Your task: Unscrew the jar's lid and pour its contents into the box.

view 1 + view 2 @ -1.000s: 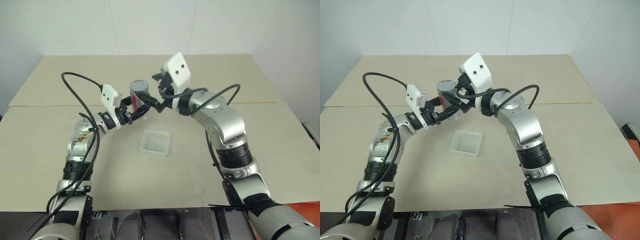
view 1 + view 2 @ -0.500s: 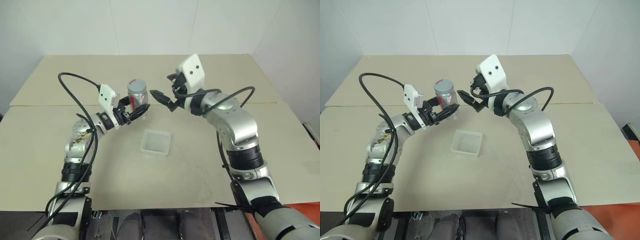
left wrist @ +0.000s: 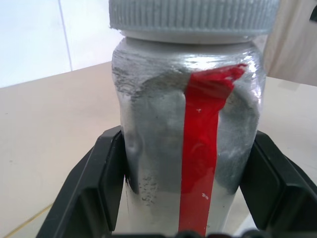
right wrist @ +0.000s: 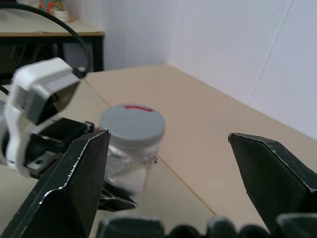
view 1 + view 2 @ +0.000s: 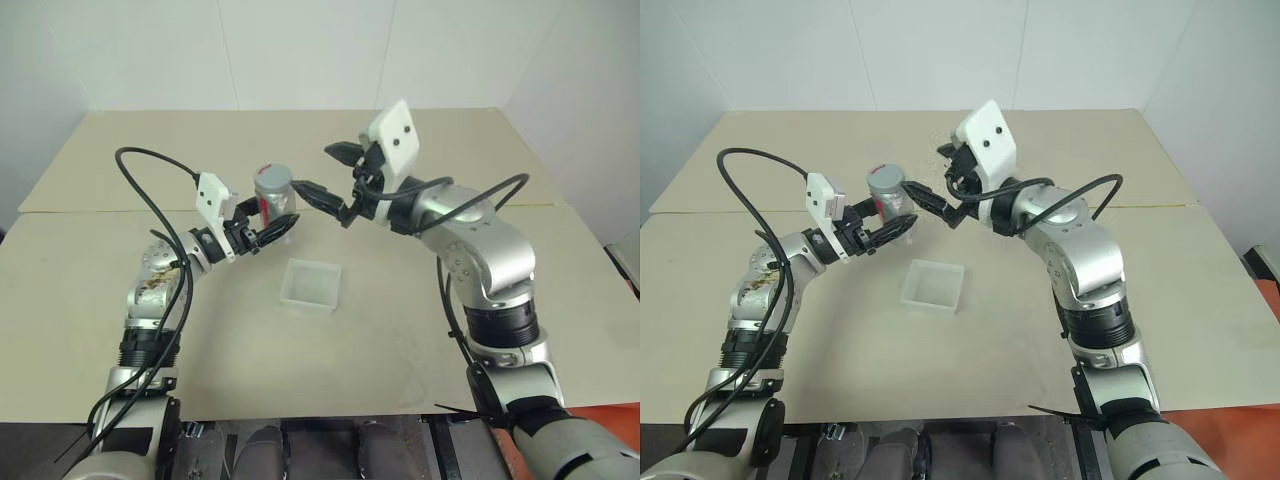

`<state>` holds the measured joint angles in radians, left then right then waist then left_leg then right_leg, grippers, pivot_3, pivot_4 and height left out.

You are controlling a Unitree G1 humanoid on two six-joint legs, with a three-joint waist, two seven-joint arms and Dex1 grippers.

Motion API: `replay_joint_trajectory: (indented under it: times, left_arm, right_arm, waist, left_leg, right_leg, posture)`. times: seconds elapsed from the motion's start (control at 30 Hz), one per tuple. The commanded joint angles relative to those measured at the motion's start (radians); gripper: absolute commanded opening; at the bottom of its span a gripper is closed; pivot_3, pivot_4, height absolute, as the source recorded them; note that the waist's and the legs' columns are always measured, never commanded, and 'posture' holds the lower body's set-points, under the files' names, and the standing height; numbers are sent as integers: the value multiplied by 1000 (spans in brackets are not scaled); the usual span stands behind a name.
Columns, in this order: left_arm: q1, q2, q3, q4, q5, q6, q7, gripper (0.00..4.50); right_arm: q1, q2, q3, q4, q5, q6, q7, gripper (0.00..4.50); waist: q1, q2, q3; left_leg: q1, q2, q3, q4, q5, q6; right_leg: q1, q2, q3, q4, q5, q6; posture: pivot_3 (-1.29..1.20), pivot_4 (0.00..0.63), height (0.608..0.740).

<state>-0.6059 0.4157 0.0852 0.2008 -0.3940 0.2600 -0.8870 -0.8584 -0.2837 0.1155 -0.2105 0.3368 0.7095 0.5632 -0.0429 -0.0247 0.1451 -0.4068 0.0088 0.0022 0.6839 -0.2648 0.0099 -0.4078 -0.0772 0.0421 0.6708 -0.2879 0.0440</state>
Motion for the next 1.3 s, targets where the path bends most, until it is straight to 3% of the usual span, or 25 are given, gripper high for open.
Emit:
replay_joint_trajectory:
  times: [0.03, 0.17, 0.53, 1.3]
  left_arm:
    - [-50, -6, -4, 4, -1, -29, -6, 2900]
    - [-58, -17, -9, 6, 2, -33, -4, 2900]
    - [-47, -20, -9, -10, -3, -35, 7, 2900]
    - [-27, -13, 10, -23, -16, -26, 40, 2900]
  right_arm:
    - [-65, 45, 37, -5, -20, -16, -28, 4440]
    - [-106, 79, 97, 61, -103, -35, -77, 4440]
    - [-159, 147, 89, 163, -168, -53, -137, 4440]
    - [-87, 103, 59, 76, -157, -9, -140, 4440]
  waist:
    - [-3, 0, 0]
    - [-2, 0, 0]
    - [-2, 0, 0]
    - [-1, 0, 0]
  left_leg:
    - [0, 0, 0, 0, 0, 0]
    - [0, -1, 0, 0, 0, 0]
    - [0, -2, 0, 0, 0, -1]
    - [0, -1, 0, 0, 0, -1]
  right_leg:
    - [0, 0, 0, 0, 0, 0]
    - [0, 0, 0, 1, 0, 0]
    - [-1, 0, 0, 1, 0, 0]
    - [-1, 0, 0, 1, 0, 0]
  posture:
    - [0, 150, 740]
    - [0, 150, 740]
    - [0, 150, 740]
    - [0, 150, 740]
